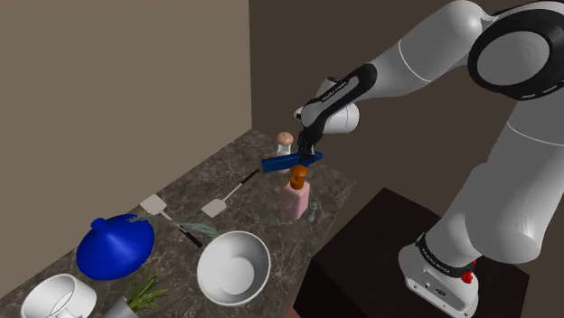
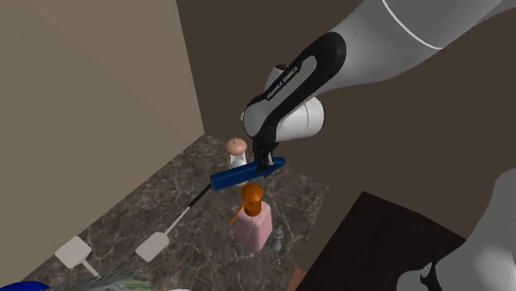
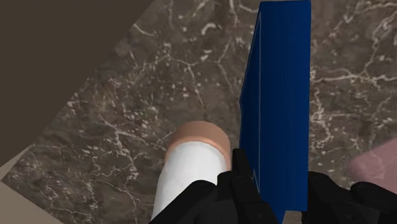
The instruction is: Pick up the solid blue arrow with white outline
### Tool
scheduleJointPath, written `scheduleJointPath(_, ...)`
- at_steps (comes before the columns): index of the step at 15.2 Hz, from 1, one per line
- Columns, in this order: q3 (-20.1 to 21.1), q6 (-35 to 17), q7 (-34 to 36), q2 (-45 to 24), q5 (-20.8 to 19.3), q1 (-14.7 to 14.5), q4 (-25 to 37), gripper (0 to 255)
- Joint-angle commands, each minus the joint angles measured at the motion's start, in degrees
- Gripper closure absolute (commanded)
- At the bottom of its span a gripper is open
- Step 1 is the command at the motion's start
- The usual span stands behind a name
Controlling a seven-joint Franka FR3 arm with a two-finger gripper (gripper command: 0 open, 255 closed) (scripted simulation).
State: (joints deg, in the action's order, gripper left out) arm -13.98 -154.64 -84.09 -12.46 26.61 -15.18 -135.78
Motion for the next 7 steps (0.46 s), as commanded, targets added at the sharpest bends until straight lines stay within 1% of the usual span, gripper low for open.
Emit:
scheduleJointPath(1, -0.69, 1.21, 1.29, 1.4, -1.58, -0.38, -0.04, 255)
scheduleJointPath(5, -1.77, 3.7, 3.88, 4.2, -4.67, -0.98, -0.01, 255)
scheduleJointPath(7, -1.79, 3.8, 3.99, 4.31, -4.79, -0.98, -0.01, 255)
